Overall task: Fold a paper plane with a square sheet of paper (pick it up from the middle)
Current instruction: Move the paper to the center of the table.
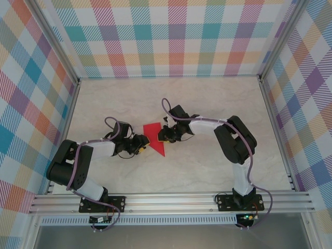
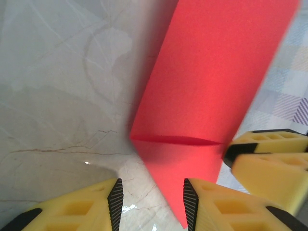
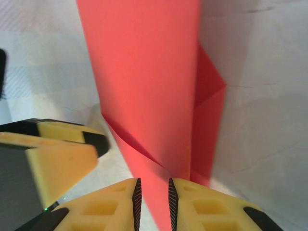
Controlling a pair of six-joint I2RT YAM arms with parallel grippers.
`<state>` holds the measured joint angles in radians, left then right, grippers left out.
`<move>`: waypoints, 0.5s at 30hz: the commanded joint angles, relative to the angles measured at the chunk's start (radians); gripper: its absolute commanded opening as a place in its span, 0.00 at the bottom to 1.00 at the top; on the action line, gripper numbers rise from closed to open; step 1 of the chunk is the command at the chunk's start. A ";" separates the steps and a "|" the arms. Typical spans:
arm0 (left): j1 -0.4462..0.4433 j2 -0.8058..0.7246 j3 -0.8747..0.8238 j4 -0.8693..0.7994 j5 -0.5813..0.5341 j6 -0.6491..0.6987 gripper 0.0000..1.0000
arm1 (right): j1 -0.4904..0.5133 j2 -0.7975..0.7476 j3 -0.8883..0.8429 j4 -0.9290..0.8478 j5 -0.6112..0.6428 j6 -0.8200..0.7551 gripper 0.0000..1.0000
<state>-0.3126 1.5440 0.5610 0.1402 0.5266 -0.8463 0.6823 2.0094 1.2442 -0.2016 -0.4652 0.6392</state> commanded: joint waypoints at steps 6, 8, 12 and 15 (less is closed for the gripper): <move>-0.022 0.045 0.034 0.075 0.007 -0.015 0.41 | 0.000 0.029 0.032 -0.055 0.062 -0.016 0.22; -0.023 0.053 0.035 0.099 0.014 -0.023 0.41 | 0.000 0.033 0.031 -0.056 0.064 -0.013 0.22; -0.026 0.066 0.036 0.144 0.021 -0.028 0.41 | -0.001 0.037 0.020 -0.052 0.059 -0.006 0.21; -0.030 0.073 0.038 0.181 0.028 -0.029 0.41 | -0.001 0.037 0.015 -0.051 0.057 -0.007 0.21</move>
<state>-0.3126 1.5566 0.5694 0.1459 0.5343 -0.8787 0.6823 2.0296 1.2476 -0.2298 -0.4118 0.6399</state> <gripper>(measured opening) 0.410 0.210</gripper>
